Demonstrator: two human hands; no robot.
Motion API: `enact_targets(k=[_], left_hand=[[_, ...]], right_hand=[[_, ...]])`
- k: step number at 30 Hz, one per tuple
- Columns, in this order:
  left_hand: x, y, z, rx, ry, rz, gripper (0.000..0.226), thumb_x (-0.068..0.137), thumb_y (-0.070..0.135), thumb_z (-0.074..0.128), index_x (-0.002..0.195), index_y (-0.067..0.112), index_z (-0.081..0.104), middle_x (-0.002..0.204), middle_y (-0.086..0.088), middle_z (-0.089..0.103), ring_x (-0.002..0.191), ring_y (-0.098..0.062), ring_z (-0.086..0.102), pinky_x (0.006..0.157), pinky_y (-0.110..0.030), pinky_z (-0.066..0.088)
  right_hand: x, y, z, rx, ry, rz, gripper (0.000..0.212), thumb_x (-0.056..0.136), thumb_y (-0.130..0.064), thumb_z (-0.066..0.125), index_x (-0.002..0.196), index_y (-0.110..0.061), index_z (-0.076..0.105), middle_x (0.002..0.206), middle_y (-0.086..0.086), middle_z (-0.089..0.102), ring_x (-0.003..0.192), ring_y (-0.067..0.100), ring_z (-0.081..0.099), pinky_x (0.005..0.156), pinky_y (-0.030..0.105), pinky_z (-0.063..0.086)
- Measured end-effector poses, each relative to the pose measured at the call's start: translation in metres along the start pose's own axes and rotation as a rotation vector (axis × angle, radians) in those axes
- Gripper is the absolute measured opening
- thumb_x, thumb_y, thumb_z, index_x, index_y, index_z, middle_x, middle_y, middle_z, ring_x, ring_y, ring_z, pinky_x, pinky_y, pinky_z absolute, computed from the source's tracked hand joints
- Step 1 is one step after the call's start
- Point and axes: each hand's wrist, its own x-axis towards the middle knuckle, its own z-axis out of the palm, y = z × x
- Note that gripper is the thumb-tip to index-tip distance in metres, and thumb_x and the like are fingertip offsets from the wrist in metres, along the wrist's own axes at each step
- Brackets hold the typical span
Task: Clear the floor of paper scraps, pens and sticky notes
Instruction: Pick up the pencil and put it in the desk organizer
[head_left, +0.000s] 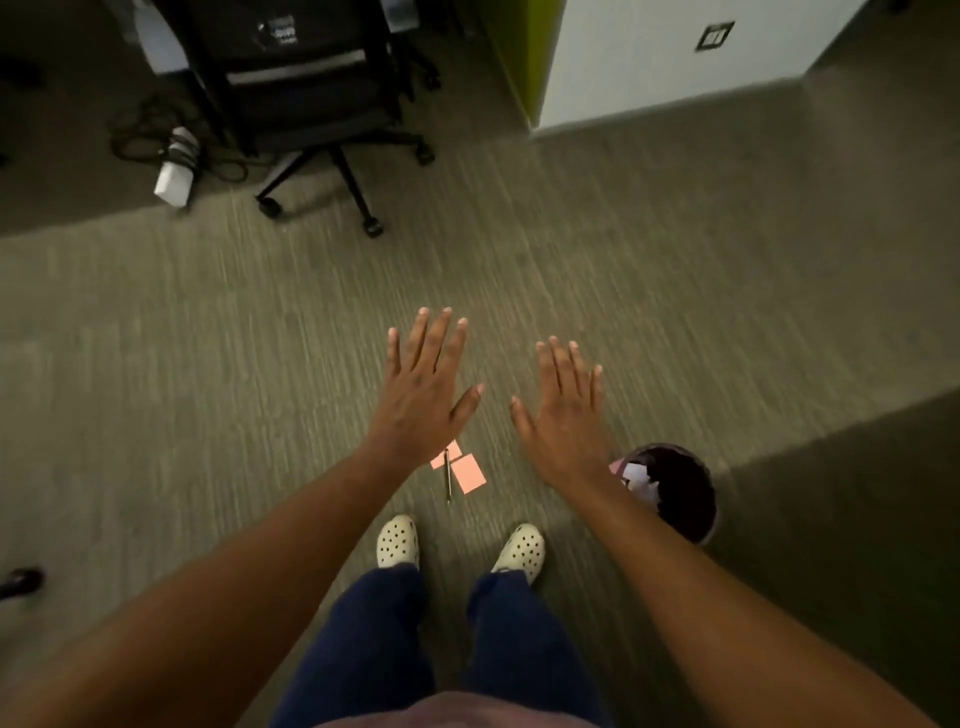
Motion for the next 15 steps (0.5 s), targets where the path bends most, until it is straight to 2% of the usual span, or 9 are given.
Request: enact_targets(k=[7,15], left_hand=[[-0.017,-0.046,0.087,-0.056,-0.156,-0.117,0.08,0.105,0.059,0.035,0.167,0.017,0.007,0.176,-0.009,0.009,0.164,-0.029,-0.004,0.13,-0.062,0.005],[-0.037,-0.127,0.26,-0.033,-0.344,-0.117,0.079,0.106,0.063,0.025,0.167,0.017,0.007,0.176,-0.01,0.01,0.164,-0.029,-0.002,0.131,-0.06,0.003]], right_hand=[[0.004,0.026,0.095,-0.021,-0.176,0.016,0.07,0.101,-0.05,0.04,0.16,-0.016,0.024,0.168,0.01,0.028,0.159,0.032,0.018,0.128,0.059,0.015],[0.006,0.07,0.273,-0.004,-0.362,0.131,0.07,0.104,-0.045,0.045,0.162,-0.012,0.024,0.17,0.011,0.025,0.16,0.031,0.015,0.13,0.056,0.011]])
